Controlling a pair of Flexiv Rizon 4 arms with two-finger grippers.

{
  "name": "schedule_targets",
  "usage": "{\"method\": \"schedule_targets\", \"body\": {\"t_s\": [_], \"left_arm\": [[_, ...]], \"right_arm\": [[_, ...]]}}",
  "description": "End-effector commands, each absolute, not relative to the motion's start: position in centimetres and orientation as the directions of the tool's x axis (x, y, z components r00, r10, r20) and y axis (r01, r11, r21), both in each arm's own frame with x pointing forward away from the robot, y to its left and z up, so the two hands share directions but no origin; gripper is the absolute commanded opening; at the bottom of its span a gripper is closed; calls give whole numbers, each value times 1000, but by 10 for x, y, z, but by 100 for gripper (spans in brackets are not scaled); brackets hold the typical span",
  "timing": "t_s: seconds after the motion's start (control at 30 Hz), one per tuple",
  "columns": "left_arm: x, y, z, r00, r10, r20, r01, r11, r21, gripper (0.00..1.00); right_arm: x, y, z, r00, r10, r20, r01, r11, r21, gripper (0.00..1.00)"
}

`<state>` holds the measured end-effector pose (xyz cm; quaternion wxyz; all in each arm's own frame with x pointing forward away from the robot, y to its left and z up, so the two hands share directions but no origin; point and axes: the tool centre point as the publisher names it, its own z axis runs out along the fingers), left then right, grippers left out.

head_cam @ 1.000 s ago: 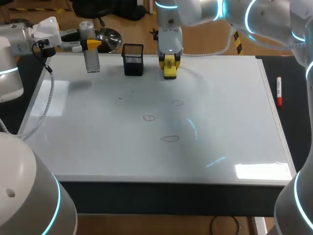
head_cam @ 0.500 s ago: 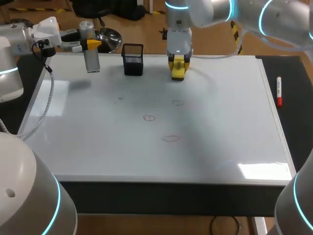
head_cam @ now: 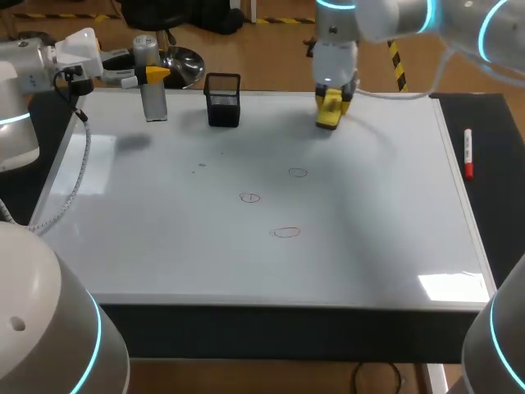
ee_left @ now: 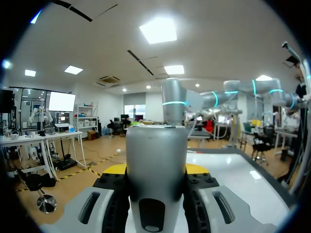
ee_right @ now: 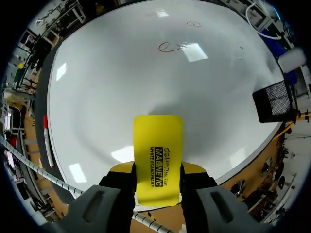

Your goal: Pick up the inspection probe, press it on each red-marked spot on the whiteboard one by one, put down the probe, pick up the eraser, and wipe off all the red marks.

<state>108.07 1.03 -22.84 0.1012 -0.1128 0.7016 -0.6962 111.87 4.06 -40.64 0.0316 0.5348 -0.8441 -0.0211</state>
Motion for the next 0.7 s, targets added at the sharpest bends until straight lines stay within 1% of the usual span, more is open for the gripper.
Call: {"method": "schedule_targets", "body": {"t_s": [0.03,0.43,0.7], "left_arm": [[1080,10,-228,-953,-303,13,-15,4,-1000,0],[1080,10,-228,-953,-303,13,-15,4,-1000,0],[1080,10,-228,-953,-303,13,-15,4,-1000,0]], "right_arm": [[1100,1,-394,-474,-881,-7,-880,473,32,0],[1093,-73,-378,-592,-806,-2,-806,592,16,0],[1084,-100,-377,-646,-763,-18,-763,646,19,0]]}}
